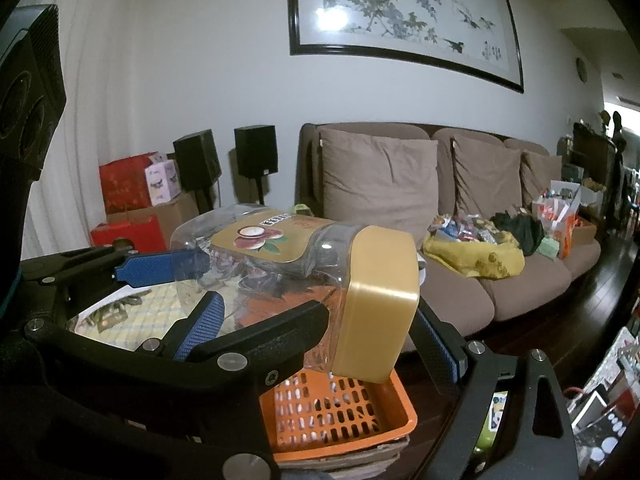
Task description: Organize objects
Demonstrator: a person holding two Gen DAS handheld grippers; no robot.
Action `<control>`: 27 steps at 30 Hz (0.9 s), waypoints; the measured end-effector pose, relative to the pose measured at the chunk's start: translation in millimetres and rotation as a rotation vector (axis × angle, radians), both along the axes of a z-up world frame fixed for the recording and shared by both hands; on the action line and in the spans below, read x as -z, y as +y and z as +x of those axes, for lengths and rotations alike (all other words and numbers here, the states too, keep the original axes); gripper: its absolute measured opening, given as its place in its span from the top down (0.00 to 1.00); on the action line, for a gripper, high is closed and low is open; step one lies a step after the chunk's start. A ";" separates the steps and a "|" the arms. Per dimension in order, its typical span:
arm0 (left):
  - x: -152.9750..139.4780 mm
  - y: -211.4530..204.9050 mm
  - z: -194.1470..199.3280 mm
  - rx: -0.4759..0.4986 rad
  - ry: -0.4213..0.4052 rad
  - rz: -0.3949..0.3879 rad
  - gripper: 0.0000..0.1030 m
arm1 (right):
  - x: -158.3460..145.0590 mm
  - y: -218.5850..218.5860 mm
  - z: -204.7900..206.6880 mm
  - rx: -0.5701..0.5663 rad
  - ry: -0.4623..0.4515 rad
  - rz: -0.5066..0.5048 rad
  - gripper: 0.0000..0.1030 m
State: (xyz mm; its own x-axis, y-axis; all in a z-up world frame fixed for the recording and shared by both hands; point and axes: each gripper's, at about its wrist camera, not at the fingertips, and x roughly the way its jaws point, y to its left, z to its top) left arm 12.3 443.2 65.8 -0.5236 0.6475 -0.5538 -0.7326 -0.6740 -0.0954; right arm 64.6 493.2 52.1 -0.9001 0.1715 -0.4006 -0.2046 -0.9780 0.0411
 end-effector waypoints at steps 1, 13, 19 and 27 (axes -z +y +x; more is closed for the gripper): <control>0.8 0.7 0.8 -0.002 0.000 -0.001 0.16 | 0.3 0.6 -0.2 0.000 -0.002 -0.001 0.10; 7.1 2.9 -0.3 -0.003 -0.018 -0.007 0.16 | 4.8 6.7 -3.7 -0.001 -0.020 -0.007 0.10; 6.6 3.4 -4.0 -0.006 -0.025 -0.012 0.16 | 7.8 9.7 -3.6 -0.005 -0.026 -0.013 0.10; 7.8 3.3 -5.7 -0.006 -0.028 -0.015 0.16 | 9.4 10.5 -4.9 -0.006 -0.031 -0.016 0.10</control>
